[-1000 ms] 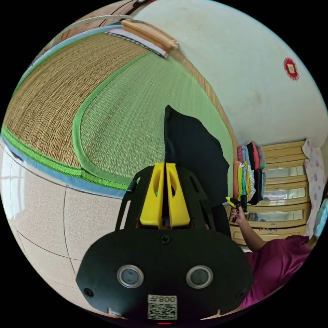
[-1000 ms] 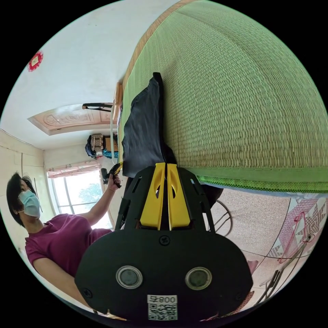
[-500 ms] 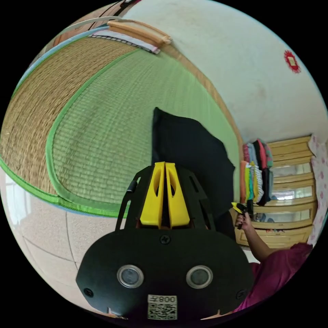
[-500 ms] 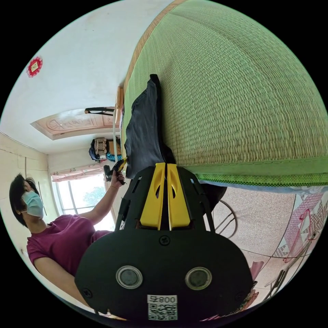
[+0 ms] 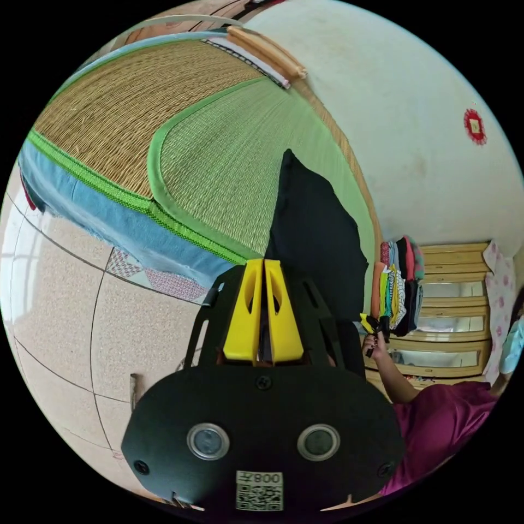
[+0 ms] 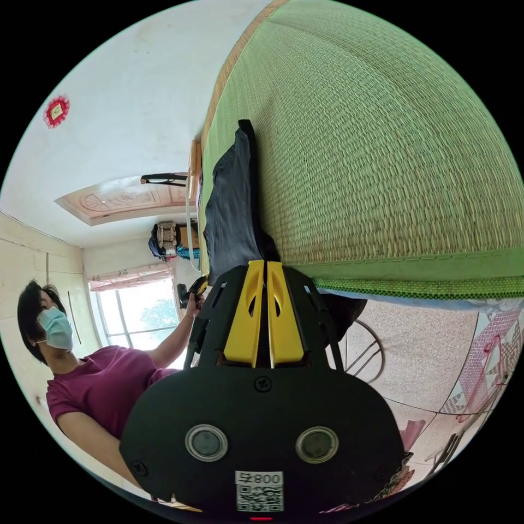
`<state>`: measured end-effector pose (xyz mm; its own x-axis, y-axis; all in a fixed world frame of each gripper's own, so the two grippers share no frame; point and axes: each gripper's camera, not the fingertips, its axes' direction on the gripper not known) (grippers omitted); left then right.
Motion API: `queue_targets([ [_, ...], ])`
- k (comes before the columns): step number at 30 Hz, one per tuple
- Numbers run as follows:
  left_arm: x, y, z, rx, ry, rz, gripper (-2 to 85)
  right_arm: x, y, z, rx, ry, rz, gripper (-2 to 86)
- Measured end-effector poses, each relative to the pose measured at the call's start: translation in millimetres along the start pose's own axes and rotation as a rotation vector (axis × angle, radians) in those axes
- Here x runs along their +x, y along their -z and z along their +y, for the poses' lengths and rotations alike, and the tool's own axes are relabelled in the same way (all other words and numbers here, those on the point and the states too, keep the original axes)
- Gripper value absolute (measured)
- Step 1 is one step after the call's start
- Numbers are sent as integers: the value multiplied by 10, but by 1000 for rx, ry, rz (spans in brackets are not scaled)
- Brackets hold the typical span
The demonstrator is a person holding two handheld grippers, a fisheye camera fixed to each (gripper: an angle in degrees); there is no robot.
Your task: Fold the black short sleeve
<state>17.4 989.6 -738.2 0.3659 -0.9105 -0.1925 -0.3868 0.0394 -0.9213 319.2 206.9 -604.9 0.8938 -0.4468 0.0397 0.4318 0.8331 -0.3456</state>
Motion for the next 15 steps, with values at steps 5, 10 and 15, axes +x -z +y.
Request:
queue_targets([
  [5,427,-15,-55,-64,-98,-22,11,-61,-14,0,1,-6,16,4],
  [10,1128,-161,-73,-140,-283,70,30,-186,16,43,24,24,18,5],
  [15,1832,-216,-109,-150,-399,-12,40,-235,107,126,63,30,24,5],
])
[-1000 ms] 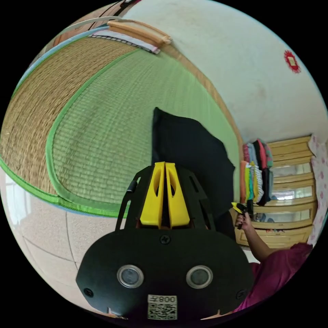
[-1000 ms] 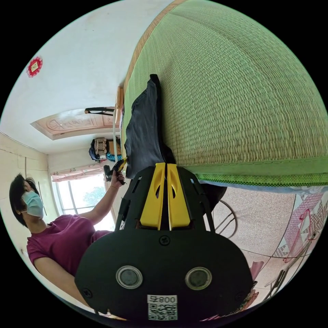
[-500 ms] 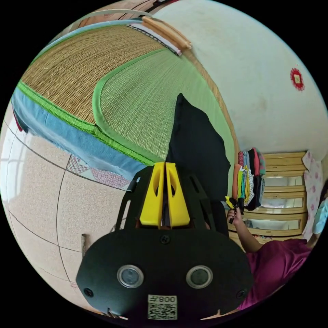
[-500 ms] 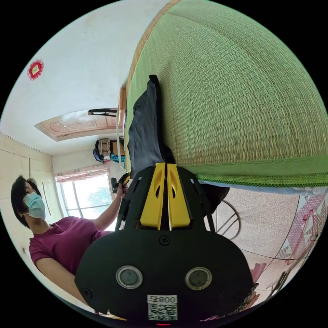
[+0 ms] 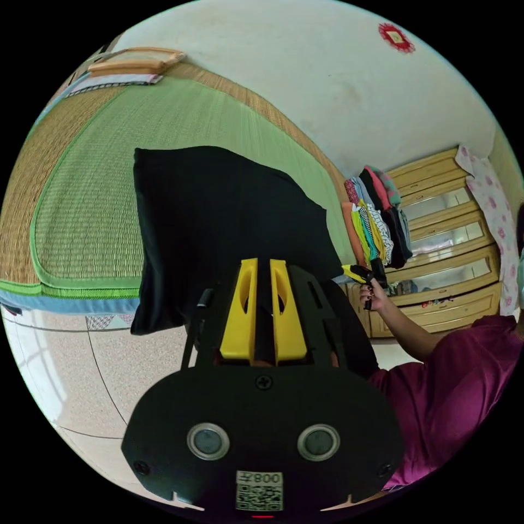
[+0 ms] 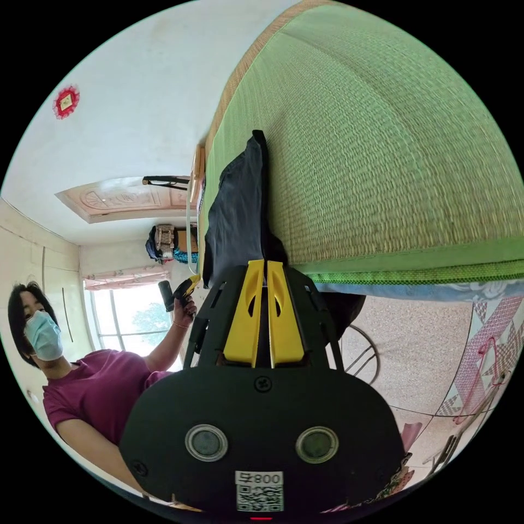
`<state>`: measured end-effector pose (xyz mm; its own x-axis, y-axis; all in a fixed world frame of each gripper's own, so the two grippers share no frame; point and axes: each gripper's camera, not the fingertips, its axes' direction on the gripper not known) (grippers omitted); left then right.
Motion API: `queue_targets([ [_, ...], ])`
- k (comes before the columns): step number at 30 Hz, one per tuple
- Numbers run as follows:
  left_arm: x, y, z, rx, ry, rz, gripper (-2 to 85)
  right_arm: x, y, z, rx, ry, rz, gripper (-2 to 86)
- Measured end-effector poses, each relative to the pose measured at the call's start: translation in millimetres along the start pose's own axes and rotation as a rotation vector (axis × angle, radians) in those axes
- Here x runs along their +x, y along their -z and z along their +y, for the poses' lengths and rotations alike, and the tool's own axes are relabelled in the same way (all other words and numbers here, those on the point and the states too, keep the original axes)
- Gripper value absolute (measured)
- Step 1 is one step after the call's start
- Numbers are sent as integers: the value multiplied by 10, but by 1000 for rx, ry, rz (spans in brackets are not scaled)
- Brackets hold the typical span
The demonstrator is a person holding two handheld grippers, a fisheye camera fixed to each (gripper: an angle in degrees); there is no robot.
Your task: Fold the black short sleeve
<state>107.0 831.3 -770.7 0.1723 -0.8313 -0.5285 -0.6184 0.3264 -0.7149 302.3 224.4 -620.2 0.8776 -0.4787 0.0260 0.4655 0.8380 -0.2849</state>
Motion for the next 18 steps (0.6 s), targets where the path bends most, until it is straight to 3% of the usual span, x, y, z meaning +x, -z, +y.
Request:
queue_targets([
  [9,63,150,-146,-12,177,-35,39,-307,13,73,52,98,3,13],
  [18,398,82,-738,-48,218,-122,8,-612,-614,-266,-74,168,253,2],
])
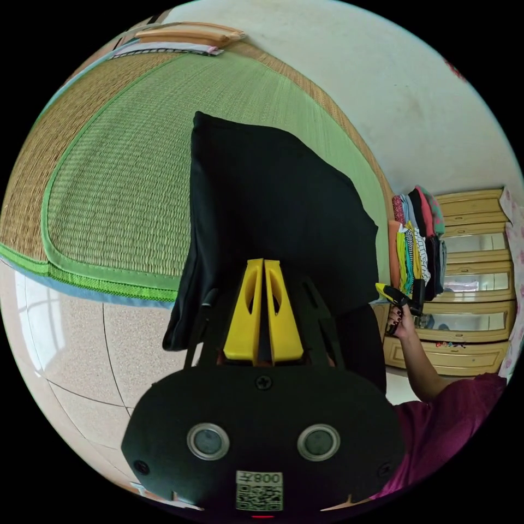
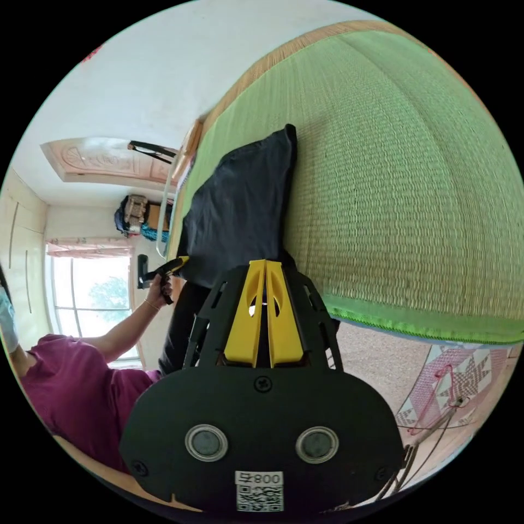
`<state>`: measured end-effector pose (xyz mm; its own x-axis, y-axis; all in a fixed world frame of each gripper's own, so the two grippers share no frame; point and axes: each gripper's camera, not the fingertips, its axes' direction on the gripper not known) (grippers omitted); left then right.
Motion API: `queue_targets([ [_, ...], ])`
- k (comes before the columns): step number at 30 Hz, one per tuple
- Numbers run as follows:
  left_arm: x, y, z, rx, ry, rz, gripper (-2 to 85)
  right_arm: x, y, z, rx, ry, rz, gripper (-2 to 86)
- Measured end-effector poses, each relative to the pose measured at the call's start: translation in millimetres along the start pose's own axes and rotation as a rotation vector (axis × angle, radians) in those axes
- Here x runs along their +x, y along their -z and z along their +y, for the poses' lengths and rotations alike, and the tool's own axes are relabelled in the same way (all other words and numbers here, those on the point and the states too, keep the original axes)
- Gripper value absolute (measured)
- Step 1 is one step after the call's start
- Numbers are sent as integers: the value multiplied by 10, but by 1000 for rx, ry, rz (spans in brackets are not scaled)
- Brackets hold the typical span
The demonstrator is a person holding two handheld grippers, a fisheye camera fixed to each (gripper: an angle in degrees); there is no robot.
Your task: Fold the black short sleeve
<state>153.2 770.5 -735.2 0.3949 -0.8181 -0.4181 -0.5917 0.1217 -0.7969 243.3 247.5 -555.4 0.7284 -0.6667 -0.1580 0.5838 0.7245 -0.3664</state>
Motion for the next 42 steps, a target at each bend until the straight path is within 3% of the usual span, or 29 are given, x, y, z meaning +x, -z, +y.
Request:
queue_targets([
  [8,537,211,-458,15,-7,-49,7,-152,-96,-242,5,29,56,2],
  [13,1049,429,-407,58,-98,39,21,-109,147,17,106,7,59,13],
  [26,3659,-237,-474,-235,-627,208,64,167,-77,130,78,-50,37,59],
  [34,5080,-559,-334,-321,-913,89,78,432,-53,162,106,-63,-134,22],
  [42,5991,-666,-107,-267,-1061,-254,49,434,-81,110,97,-6,-205,15],
])
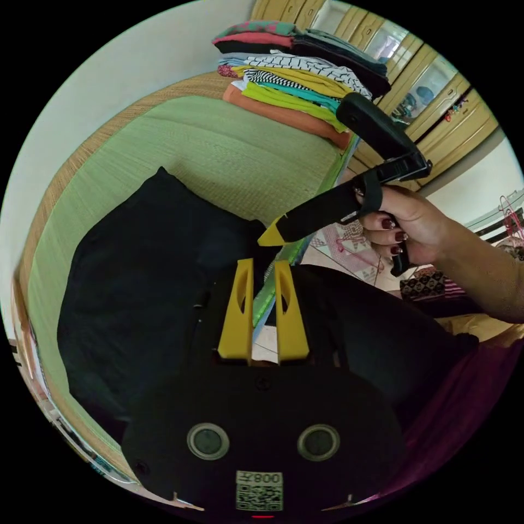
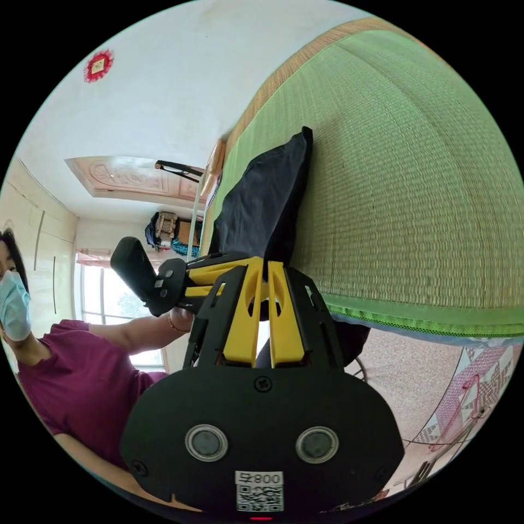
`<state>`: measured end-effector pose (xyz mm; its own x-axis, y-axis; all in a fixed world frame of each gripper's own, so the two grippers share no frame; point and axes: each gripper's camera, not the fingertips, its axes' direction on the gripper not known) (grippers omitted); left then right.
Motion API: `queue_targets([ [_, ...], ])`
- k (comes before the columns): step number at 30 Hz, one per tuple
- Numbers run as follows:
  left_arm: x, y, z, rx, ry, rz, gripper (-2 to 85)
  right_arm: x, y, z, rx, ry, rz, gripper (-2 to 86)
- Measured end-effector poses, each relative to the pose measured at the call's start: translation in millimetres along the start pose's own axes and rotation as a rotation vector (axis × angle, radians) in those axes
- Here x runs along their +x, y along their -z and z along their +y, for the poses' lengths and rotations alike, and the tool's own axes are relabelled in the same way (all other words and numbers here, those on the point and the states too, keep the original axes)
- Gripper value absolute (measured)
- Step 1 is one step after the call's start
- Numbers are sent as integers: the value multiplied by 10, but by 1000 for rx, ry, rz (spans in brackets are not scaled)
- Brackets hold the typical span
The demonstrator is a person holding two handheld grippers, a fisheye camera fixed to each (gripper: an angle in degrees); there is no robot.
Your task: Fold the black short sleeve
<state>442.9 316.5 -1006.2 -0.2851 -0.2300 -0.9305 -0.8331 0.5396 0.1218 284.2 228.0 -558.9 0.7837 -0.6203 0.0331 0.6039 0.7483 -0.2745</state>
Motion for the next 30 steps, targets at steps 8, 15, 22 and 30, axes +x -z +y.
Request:
queue_targets([
  [8,-152,298,-68,77,134,130,17,378,223,-29,130,-59,-4,28],
  [15,-187,449,-98,102,163,164,13,781,96,-634,145,-114,-24,74],
  [22,-351,532,1,151,217,226,14,888,-300,-1294,89,-117,-33,79],
  [30,-734,626,396,283,346,343,14,907,-566,-1659,48,-111,-43,79],
])
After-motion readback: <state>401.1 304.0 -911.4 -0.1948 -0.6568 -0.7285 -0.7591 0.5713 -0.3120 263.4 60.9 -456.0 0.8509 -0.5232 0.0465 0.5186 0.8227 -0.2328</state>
